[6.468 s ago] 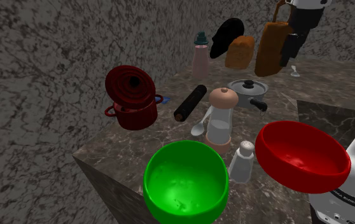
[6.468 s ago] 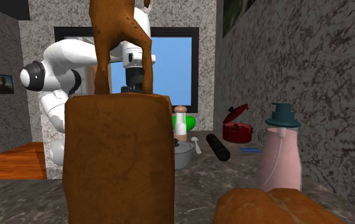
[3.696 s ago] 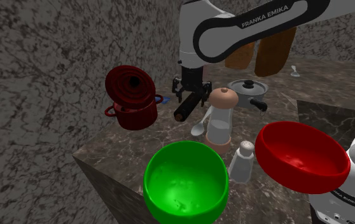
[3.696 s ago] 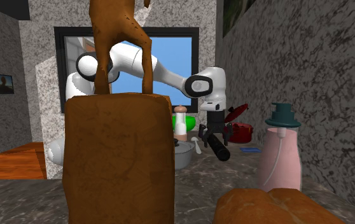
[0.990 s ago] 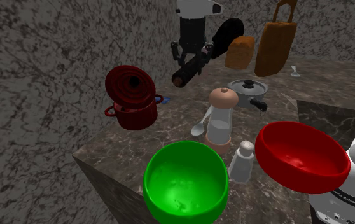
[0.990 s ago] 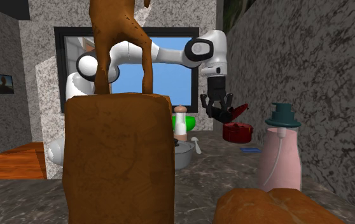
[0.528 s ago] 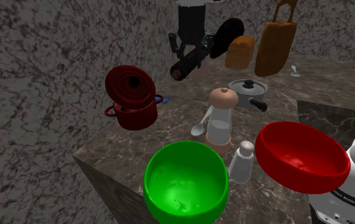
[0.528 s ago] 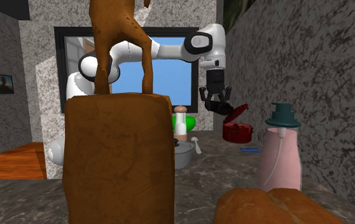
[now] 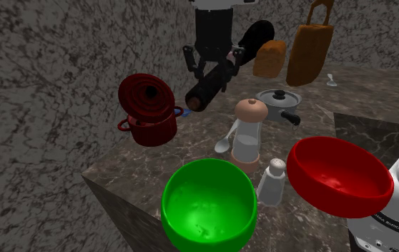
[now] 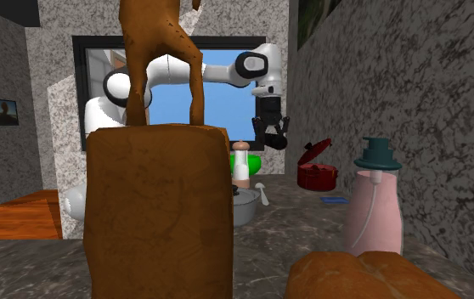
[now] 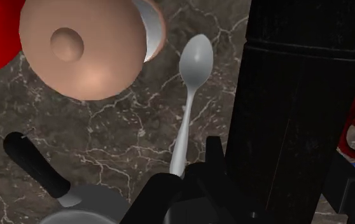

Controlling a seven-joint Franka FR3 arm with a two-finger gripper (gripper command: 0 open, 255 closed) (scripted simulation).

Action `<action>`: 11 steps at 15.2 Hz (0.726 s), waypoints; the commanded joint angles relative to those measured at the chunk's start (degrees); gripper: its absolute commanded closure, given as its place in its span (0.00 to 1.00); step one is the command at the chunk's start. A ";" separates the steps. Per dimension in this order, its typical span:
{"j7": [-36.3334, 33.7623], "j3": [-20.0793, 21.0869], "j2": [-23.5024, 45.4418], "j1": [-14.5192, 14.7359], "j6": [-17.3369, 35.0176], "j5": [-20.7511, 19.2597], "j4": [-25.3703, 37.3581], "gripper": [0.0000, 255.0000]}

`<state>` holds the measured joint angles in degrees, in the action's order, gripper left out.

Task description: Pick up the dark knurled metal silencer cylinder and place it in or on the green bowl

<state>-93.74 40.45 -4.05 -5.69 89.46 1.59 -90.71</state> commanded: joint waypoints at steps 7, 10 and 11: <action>-10.37 5.80 -2.03 4.47 -0.17 1.43 -1.18 1.00; -14.99 8.59 -1.17 6.28 -0.35 0.86 -0.32 1.00; -16.64 9.63 -0.67 6.88 -0.43 0.49 0.11 1.00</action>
<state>-107.91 48.58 -5.88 0.37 89.44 2.92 -91.87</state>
